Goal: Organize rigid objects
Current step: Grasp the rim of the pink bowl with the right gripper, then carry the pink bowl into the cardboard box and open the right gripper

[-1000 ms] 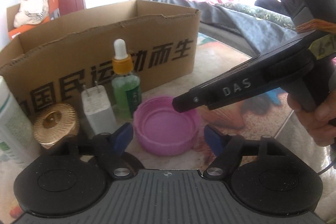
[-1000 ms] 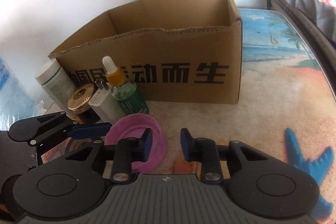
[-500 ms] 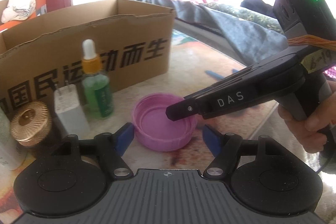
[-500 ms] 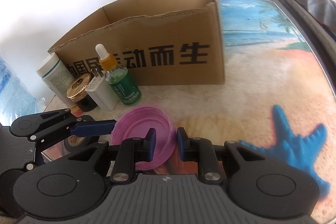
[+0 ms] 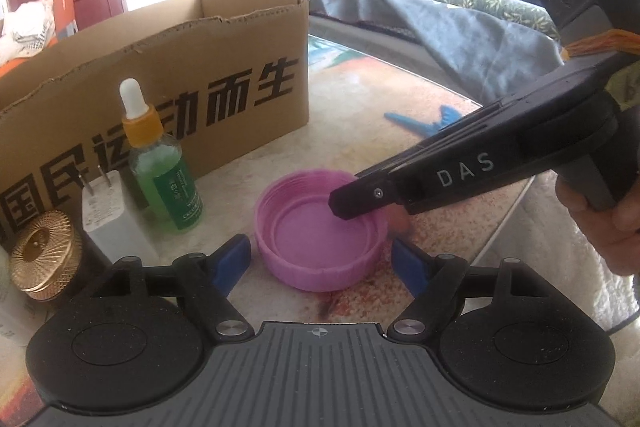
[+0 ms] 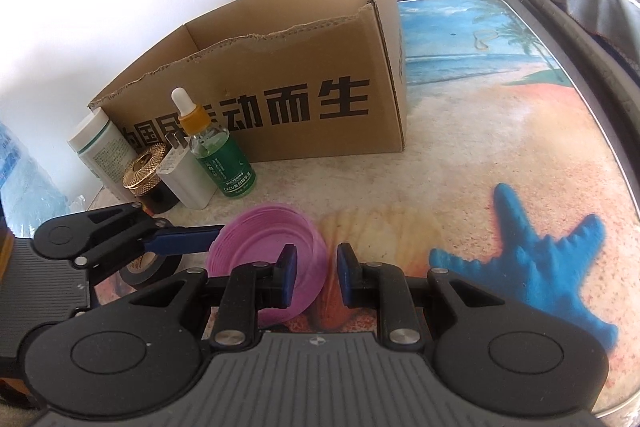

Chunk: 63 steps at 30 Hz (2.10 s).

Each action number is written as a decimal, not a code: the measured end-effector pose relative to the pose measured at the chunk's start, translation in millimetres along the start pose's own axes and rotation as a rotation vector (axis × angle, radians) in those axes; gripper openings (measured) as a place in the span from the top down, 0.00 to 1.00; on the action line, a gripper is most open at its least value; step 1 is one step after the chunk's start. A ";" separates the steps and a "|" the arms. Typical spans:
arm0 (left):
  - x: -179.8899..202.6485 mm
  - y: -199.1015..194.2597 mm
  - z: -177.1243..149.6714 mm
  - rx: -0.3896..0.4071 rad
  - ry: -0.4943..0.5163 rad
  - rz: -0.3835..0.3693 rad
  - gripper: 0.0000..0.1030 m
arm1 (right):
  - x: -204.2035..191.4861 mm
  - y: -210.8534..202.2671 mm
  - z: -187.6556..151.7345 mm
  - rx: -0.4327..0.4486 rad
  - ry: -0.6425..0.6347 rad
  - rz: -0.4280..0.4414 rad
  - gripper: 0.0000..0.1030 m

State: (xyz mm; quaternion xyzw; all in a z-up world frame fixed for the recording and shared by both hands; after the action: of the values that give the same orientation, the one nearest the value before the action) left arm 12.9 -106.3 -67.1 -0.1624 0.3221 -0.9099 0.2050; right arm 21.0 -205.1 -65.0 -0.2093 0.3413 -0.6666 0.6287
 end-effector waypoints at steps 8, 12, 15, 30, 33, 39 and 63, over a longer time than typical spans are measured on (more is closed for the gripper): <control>0.8 2.8 1.1 0.019 0.004 0.016 0.29 | -2.3 -1.0 -1.8 0.016 -0.019 -0.004 0.77; 6.1 0.4 2.4 0.032 0.028 0.030 0.29 | -5.4 -3.4 -3.5 0.021 -0.033 -0.007 0.78; 10.5 -4.4 4.8 0.041 0.047 0.043 0.29 | -6.8 -9.2 -2.8 0.032 -0.034 -0.005 0.78; 11.5 -78.7 84.6 0.255 0.229 0.210 0.29 | -41.9 -86.3 87.8 0.298 -0.185 0.011 0.77; -8.7 -86.8 102.9 0.262 0.210 0.238 0.29 | -53.1 -80.0 117.2 0.304 -0.213 0.047 0.77; -66.5 -89.6 126.6 0.214 0.112 0.245 0.29 | -76.4 -40.1 175.4 0.201 -0.229 0.144 0.77; -220.7 -39.8 101.9 -0.261 -0.265 0.189 0.30 | -138.7 170.7 216.2 -0.396 -0.246 0.285 0.77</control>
State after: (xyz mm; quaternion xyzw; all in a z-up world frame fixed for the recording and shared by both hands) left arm 236.3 -25.6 -1.8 -0.2750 0.4211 -0.8079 0.3072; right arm 309.7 -106.4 -19.9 -0.3573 0.4121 -0.4611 0.6999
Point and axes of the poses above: each gripper's, at about its wrist camera, not at the fingertips, and y roughly the way its jaws point, x to its right, z to its top, the point moved 5 cm from there along y, roughly the way its jaws point, and after that the axes turned 14 degrees about -z, right-handed, at the moved point
